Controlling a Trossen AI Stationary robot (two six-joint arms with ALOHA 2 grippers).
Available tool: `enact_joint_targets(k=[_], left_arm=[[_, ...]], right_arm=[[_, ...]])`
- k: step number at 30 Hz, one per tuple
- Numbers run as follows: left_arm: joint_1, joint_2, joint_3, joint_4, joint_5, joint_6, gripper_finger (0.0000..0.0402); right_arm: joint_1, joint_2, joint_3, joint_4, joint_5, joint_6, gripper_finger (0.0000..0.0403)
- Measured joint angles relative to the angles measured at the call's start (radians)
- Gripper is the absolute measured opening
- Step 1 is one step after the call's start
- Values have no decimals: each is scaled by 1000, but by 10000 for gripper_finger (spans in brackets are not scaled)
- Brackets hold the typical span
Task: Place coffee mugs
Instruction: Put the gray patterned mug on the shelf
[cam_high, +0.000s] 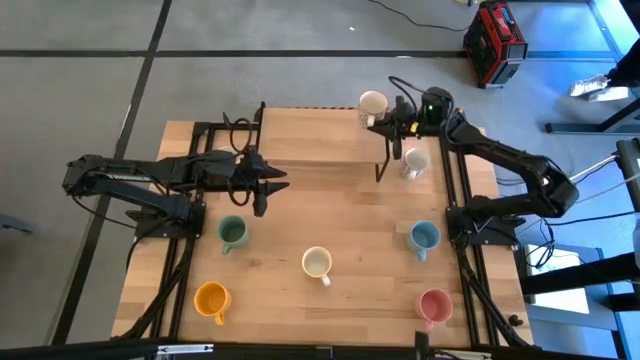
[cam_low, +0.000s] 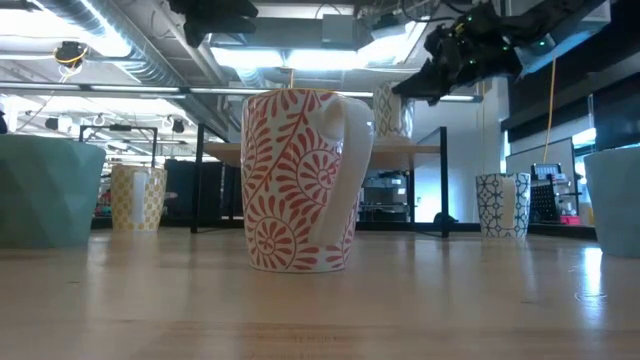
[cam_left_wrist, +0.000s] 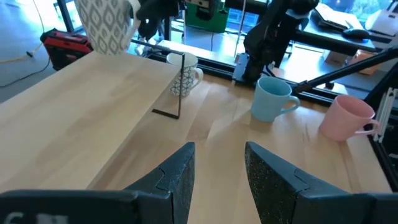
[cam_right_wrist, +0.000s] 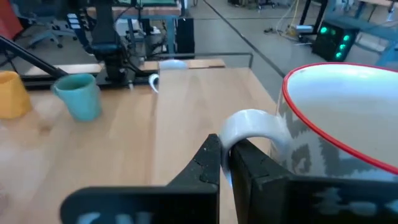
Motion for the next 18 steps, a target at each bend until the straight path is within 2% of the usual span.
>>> enact_joint_targets(k=[5, 10, 18], left_arm=[[0, 0, 0, 0, -41, -19, 135], [0, 0, 0, -1, -42, -20, 135], [0, 0, 0, -1, -42, -26, 135]], right_arm=[[-25, 44, 3, -4, -11, -28, 0], [-39, 83, 3, -10, -74, -64, 0], [-54, 108, 4, 9, -77, -119, 0]])
